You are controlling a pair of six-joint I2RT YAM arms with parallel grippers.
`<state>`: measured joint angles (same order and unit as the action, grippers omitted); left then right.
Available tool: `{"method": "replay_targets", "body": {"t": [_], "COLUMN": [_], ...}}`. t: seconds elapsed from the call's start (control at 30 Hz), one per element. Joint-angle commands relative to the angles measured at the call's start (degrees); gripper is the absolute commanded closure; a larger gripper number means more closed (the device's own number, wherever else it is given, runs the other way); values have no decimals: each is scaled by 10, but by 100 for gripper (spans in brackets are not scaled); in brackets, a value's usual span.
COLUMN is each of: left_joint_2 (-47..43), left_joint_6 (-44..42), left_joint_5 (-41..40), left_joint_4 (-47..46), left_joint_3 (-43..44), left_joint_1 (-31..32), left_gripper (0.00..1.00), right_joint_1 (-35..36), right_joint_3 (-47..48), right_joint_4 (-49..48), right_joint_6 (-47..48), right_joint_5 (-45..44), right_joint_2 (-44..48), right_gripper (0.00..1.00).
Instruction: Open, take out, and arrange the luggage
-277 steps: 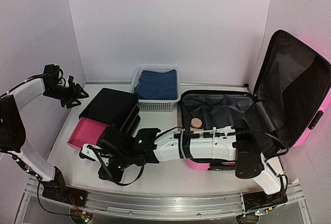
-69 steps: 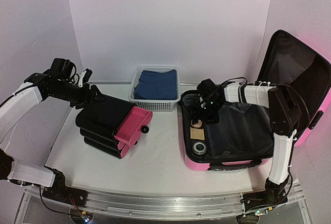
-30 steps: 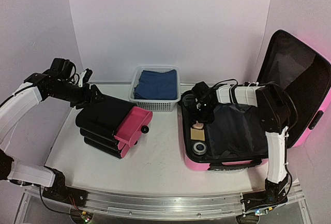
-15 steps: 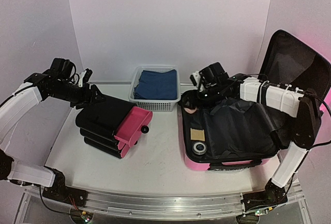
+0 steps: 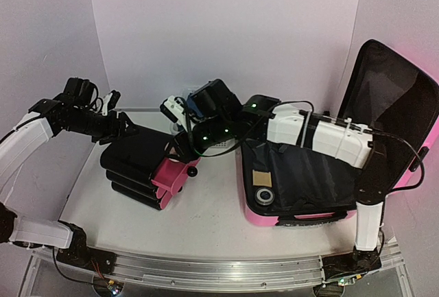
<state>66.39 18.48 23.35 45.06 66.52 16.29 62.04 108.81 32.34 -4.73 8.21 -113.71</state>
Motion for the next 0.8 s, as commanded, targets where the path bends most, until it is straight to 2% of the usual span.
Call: {"method": "replay_targets", "body": {"t": [0.0,0.17,0.43,0.57,0.7,0.77], "left_joint_2": [-20,-23,-23,-24,-26,-28], "left_joint_6": [4,2,0,0,0,0], "left_joint_5": [-2,2,5,7,3,1], "left_joint_4": [-23,-23,-25,-26,-26,-26], "left_joint_3": [-6,-10,-10,-11,-10,-11], "left_joint_1": [-3,-3,-3,-3,-3,-4], "left_gripper": [30,30,30,30,30,30], "right_joint_1": [7,9,12,12,12,12], "right_joint_3": [87,137,155,162,188,206], "right_joint_4": [55,81,112,115,127,141], "right_joint_6": [22,8,8,6,-2,-9], "right_joint_5": [-30,-45,-62,-63,-67,-69], "right_joint_2": [-65,-104,-121,-124,-130,-129], "right_gripper": [50,50,47,38,19,13]}}
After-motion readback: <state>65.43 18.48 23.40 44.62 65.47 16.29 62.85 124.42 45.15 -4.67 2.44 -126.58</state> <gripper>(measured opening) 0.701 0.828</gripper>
